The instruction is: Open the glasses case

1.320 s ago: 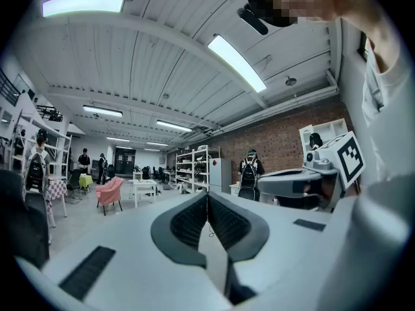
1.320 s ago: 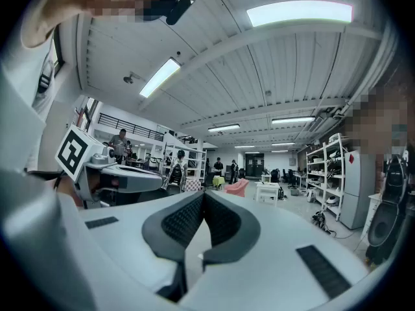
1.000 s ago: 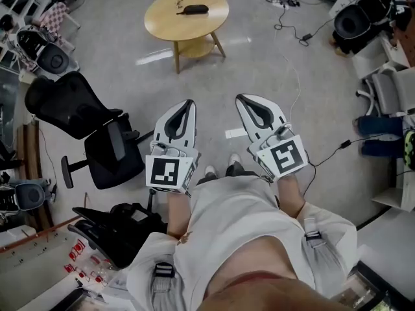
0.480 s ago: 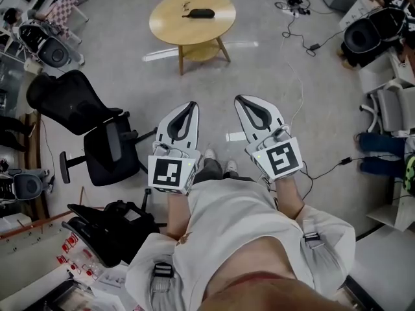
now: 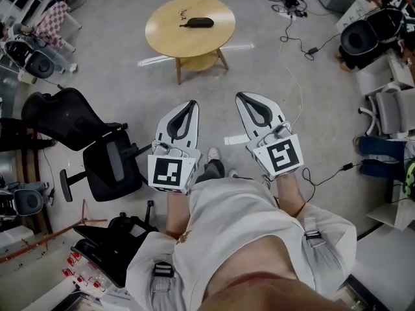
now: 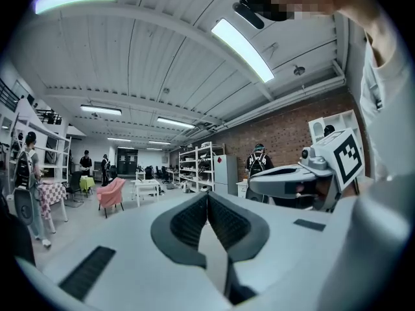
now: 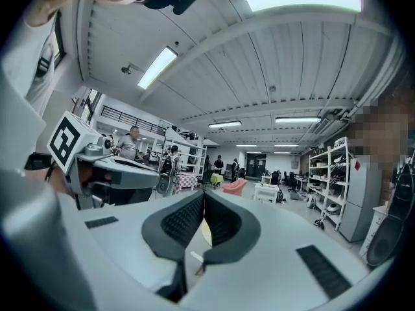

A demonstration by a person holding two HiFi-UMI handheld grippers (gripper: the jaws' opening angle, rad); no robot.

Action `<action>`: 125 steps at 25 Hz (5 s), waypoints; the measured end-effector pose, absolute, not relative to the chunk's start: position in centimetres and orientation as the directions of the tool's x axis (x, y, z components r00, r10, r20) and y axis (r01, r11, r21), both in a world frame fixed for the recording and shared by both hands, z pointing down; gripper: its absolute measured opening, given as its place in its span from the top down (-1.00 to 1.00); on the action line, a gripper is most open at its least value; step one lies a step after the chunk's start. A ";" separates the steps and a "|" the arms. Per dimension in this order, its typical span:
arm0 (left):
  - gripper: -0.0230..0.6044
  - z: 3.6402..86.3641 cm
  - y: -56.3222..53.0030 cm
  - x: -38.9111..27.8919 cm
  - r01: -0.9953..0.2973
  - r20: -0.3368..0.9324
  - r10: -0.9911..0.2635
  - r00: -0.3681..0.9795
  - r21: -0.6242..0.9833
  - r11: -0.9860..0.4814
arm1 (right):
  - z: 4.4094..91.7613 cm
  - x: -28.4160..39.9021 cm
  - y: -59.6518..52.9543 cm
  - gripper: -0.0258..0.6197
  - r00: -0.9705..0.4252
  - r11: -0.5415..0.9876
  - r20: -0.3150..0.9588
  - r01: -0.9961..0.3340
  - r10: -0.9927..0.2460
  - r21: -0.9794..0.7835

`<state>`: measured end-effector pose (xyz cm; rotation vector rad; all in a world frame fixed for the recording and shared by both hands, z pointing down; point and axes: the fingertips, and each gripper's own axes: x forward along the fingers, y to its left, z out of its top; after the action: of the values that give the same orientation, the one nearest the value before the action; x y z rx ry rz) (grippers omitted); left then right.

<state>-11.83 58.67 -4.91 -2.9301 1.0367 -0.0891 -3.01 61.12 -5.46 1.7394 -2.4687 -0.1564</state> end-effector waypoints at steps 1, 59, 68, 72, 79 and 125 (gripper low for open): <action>0.86 -4.9 57.7 -11.8 -0.623 0.045 -0.624 0.780 -0.051 -0.781 | -5.4 -3.0 60.2 0.86 -0.328 0.330 0.040 -0.931 -0.944 0.154; 0.86 -5.1 20.9 2.8 -0.664 0.049 -0.668 0.743 -0.072 -0.744 | -5.0 11.6 22.8 0.86 -0.359 0.365 0.064 -0.923 -0.931 0.125; 0.86 -4.4 14.3 3.4 -0.659 0.053 -0.663 0.747 -0.078 -0.748 | -4.2 12.0 16.9 0.86 -0.359 0.364 0.067 -0.923 -0.931 0.124; 0.86 -4.4 10.7 3.5 -0.642 0.049 -0.647 0.761 -0.081 -0.762 | -4.3 12.1 13.3 0.86 -0.347 0.352 0.068 -0.929 -0.936 0.115; 0.86 -4.0 4.7 3.5 -0.618 0.062 -0.621 0.781 -0.068 -0.784 | -4.1 12.1 7.5 0.86 -0.315 0.323 0.084 -0.939 -0.945 0.115; 0.86 18.0 -9.9 7.8 -0.656 0.301 -0.605 0.737 0.100 -0.748 | 17.7 18.9 -5.8 0.86 -0.200 0.219 0.383 -0.976 -0.902 0.005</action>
<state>7.79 -9.89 17.97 -3.1124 1.1428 -0.4218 18.89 -5.79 17.68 1.7579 -2.1936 0.3449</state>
